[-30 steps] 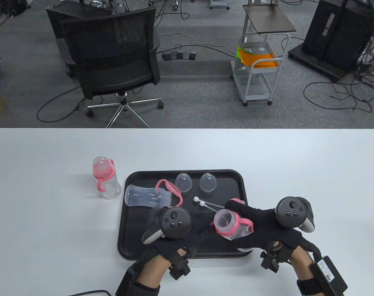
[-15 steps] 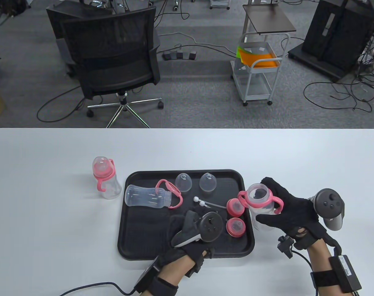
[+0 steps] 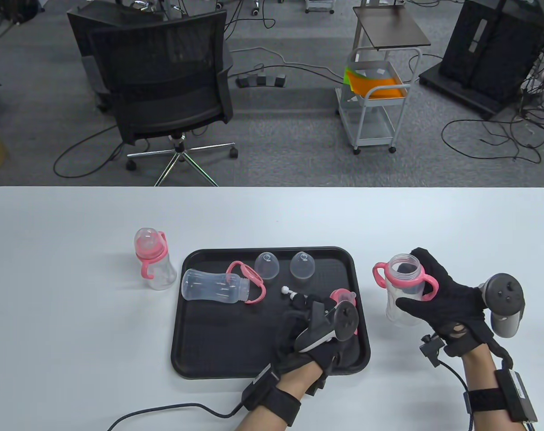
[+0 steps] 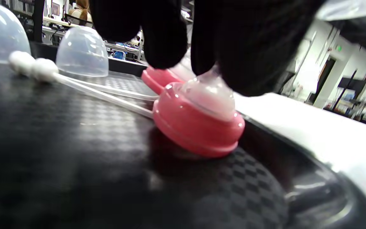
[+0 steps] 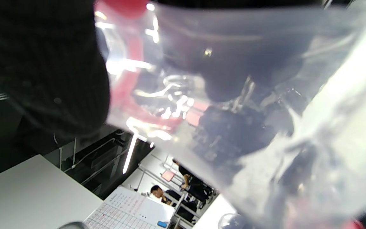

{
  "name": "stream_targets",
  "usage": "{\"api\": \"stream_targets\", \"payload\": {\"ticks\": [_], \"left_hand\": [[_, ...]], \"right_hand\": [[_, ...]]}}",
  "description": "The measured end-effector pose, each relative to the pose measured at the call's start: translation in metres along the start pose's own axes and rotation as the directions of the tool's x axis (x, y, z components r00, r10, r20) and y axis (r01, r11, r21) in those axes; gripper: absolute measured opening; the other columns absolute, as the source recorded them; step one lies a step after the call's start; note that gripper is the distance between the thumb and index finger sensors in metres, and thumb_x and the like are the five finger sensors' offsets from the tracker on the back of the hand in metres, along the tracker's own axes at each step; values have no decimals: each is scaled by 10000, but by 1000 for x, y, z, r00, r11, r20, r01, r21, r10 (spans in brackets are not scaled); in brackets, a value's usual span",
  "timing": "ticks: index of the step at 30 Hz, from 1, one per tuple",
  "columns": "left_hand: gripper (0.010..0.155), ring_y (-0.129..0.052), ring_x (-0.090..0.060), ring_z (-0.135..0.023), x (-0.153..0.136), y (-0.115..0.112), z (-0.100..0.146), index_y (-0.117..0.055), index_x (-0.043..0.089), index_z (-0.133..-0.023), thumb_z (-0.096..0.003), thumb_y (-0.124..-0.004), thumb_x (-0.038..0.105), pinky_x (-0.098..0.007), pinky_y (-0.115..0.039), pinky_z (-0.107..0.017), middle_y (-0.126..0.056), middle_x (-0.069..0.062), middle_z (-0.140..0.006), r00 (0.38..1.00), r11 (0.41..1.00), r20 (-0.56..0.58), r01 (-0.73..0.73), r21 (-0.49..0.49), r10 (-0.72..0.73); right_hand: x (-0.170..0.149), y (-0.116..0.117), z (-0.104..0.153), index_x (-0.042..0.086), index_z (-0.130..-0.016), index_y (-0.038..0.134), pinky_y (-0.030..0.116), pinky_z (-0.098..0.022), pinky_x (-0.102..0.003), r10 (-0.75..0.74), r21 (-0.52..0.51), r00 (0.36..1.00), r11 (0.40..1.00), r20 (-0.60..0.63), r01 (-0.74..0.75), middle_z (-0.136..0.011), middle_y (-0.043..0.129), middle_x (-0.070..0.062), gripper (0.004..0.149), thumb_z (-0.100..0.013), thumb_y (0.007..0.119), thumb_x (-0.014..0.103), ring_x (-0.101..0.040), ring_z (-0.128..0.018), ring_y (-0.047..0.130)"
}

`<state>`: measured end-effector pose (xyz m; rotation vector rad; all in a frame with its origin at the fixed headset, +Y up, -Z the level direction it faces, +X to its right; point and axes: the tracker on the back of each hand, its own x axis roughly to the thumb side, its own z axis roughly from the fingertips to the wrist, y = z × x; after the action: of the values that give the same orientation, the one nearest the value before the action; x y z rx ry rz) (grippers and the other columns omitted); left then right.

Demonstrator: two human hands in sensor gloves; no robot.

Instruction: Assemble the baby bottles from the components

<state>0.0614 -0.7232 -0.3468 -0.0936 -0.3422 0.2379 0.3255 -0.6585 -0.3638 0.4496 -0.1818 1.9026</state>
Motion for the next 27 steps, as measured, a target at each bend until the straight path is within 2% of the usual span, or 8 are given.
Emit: {"api": "stream_targets", "payload": {"ticks": [5,8,16,21,27], "left_hand": [[498,-754,-339,-905,-4,7,3,-939,331,-876,-420,-991,523,-719,-397,-739,-883,15,-877,1000,1000,11,13,25,-13],[475,-746,-348,-922,-10,18,7,-951,317,-854,-421,-1001,505,-720,-402,-737,-871,13,-897,999,999,28,-35,38,34],[441,-701,-405,-1010,-34,47,16,-898,304,-843,-452,-982,490,-709,-434,-741,-783,10,-1040,983,986,84,-165,22,163],[424,-816,-386,-973,-53,64,22,-842,250,-834,-476,-957,446,-703,-495,-734,-817,-41,-1048,959,956,77,-280,87,274],[406,-974,-350,-852,-70,81,28,-852,232,-811,-472,-961,428,-701,-570,-724,-914,-98,-948,917,905,80,-399,146,391]], "right_hand": [[0,2,0,322,-1067,523,855,-607,-636,6,-2,1000,1000,-5,-6,-975,785,-147,1003,-252,1097,439,-419,-816,955],[0,3,0,325,-1066,523,852,-610,-637,9,-1,1000,1000,-5,-9,-976,786,-143,1001,-254,1097,439,-419,-820,953],[3,11,-1,314,-1068,523,859,-602,-637,17,16,1000,1000,5,-17,-972,786,-151,1002,-254,1094,440,-422,-813,957],[5,18,-2,310,-1068,523,861,-596,-638,32,43,999,999,11,-32,-970,789,-156,1003,-253,1093,442,-424,-809,958],[13,31,-4,299,-1073,513,856,-596,-643,98,90,995,991,29,-100,-973,780,-164,1003,-261,1085,441,-430,-811,955]]}}
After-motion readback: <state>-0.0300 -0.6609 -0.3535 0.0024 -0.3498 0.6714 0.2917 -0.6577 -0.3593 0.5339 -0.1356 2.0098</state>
